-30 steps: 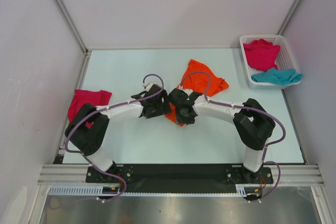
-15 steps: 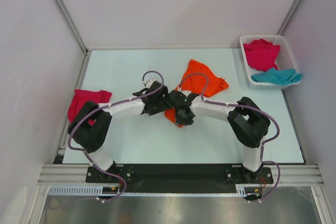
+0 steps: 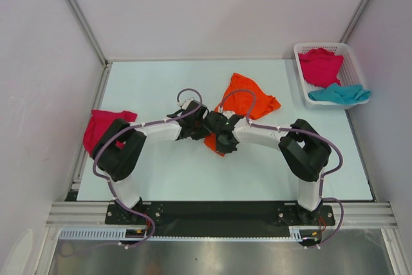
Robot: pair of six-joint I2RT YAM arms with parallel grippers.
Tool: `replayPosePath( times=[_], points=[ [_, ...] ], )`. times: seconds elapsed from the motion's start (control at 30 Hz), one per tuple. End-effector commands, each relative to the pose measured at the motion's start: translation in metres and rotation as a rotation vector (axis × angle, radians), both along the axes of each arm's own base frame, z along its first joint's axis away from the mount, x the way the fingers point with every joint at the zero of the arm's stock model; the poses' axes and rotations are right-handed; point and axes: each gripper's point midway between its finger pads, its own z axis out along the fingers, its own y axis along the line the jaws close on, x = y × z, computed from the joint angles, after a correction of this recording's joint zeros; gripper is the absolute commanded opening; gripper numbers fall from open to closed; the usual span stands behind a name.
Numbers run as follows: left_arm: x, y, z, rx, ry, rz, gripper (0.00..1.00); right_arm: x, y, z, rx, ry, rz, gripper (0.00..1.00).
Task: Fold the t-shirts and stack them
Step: Grab one side of the 2/3 rectangular tshirt with both arms, then fold the long partially folded tshirt into a neat square
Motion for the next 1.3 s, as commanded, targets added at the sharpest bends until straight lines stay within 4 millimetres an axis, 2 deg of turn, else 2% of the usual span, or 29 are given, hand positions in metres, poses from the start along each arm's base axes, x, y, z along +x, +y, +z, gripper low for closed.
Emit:
replayPosePath(
  times=[0.0, 0.23, 0.3, 0.5, 0.6, 0.77, 0.83, 1.03, 1.27],
  points=[
    [0.001, -0.011, 0.001, -0.053, -0.002, -0.007, 0.15, 0.01, -0.008, 0.004, -0.046, -0.047, -0.038, 0.0],
    [-0.003, -0.006, 0.012, -0.051, -0.016, -0.019, 0.01, 0.006, -0.015, 0.011, -0.074, -0.088, -0.057, 0.0],
    [-0.005, -0.003, 0.02, -0.052, -0.029, -0.022, 0.0, 0.003, -0.023, 0.017, -0.089, -0.106, -0.064, 0.0],
    [-0.017, 0.028, 0.034, -0.02, -0.054, 0.009, 0.0, -0.009, -0.058, 0.028, -0.137, -0.155, -0.115, 0.0],
    [-0.021, 0.036, 0.044, -0.03, -0.075, 0.021, 0.0, -0.015, -0.065, 0.031, -0.133, -0.154, -0.128, 0.0],
    [-0.026, 0.031, 0.055, -0.067, -0.074, -0.009, 0.0, -0.025, -0.059, 0.042, -0.133, -0.162, -0.107, 0.0],
    [-0.035, 0.032, 0.051, -0.066, -0.061, -0.022, 0.0, -0.027, -0.054, 0.053, -0.123, -0.183, -0.104, 0.0],
    [-0.066, 0.048, 0.046, -0.064, -0.039, -0.051, 0.01, -0.062, -0.05, 0.077, -0.135, -0.186, -0.069, 0.0],
    [-0.103, 0.066, 0.072, -0.114, -0.081, -0.078, 0.0, -0.118, -0.033, 0.098, -0.12, -0.166, -0.015, 0.0]
  ],
)
